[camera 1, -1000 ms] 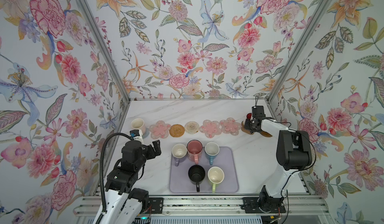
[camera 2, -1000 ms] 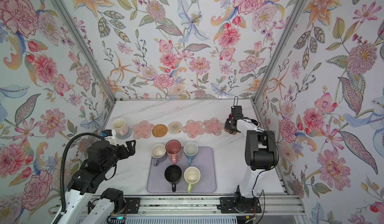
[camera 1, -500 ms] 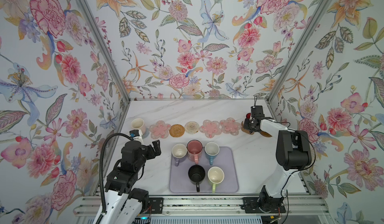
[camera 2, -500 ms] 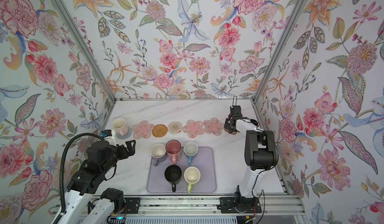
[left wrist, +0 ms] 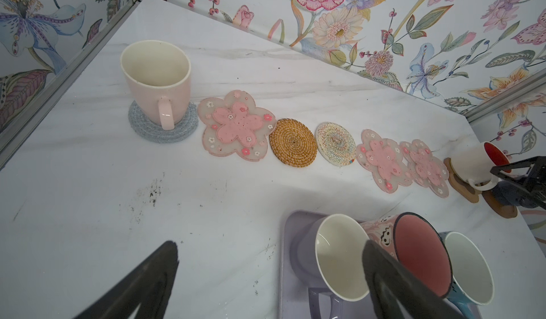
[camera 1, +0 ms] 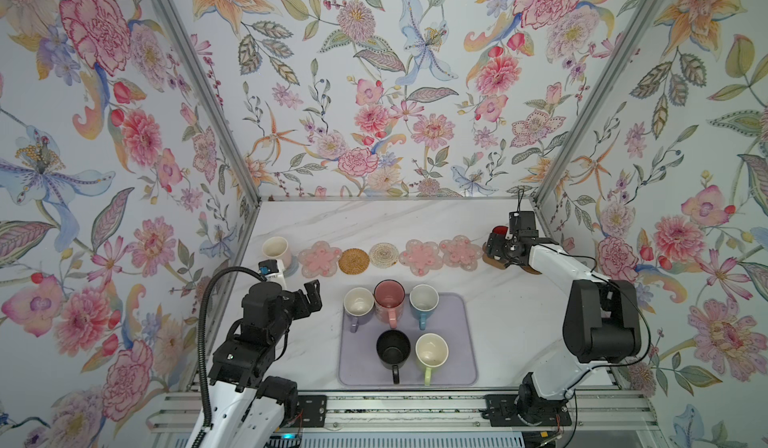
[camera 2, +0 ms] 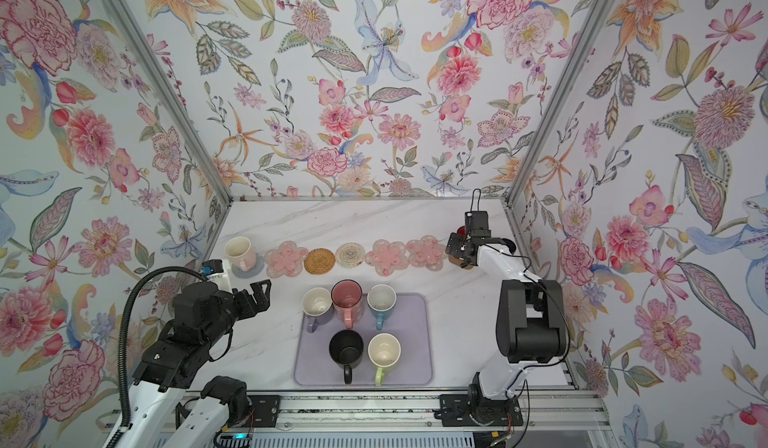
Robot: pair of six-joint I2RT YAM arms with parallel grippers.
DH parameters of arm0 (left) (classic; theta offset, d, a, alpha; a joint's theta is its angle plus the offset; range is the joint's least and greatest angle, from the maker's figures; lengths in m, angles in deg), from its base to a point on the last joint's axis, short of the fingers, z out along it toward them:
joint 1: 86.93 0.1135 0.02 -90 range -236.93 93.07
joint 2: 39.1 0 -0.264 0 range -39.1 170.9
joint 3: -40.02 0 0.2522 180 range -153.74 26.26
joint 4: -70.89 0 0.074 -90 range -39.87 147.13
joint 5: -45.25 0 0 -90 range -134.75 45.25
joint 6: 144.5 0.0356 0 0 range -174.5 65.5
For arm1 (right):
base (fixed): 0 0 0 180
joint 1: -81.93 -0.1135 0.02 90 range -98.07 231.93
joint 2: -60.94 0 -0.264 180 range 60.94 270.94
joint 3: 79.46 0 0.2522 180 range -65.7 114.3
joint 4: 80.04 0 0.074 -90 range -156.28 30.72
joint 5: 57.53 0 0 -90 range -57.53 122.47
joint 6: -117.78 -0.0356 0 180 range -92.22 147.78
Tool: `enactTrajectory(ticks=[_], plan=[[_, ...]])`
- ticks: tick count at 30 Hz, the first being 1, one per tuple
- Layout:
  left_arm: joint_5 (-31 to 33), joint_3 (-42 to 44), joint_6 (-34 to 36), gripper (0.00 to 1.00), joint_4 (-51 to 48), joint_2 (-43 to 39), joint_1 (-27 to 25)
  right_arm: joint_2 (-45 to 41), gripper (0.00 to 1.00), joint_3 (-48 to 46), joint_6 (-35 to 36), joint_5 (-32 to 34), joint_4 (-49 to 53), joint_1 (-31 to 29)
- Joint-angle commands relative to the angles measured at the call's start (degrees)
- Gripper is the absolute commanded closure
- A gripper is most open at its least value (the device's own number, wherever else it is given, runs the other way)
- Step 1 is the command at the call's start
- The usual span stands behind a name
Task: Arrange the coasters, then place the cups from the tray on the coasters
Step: 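Open the right gripper and raise it away from the placed mug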
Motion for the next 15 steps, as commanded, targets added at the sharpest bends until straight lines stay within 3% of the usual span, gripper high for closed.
enactTrajectory(ticks=[1,5,10,15], plan=[[2.4,0.0,-0.7,0.01,-1.0,-0.6,-0.4,-7.8,0.01,-3.7,-1.2,-0.5,0.1,-0.6],[6.5,-0.8,-3.2,0.01,-2.5,-2.2,-0.4,-17.8,0.01,-9.2,-1.1,-0.4,1.3,-1.5],[6.6,0.0,-3.6,0.01,-1.4,-6.2,-0.4,-30.1,0.01,-14.9,-1.9,-1.1,3.5,-2.5],[7.5,1.5,-4.3,0.01,-0.7,-7.9,-0.5,-36.8,0.01,-16.4,-2.9,0.2,6.7,-3.5]])
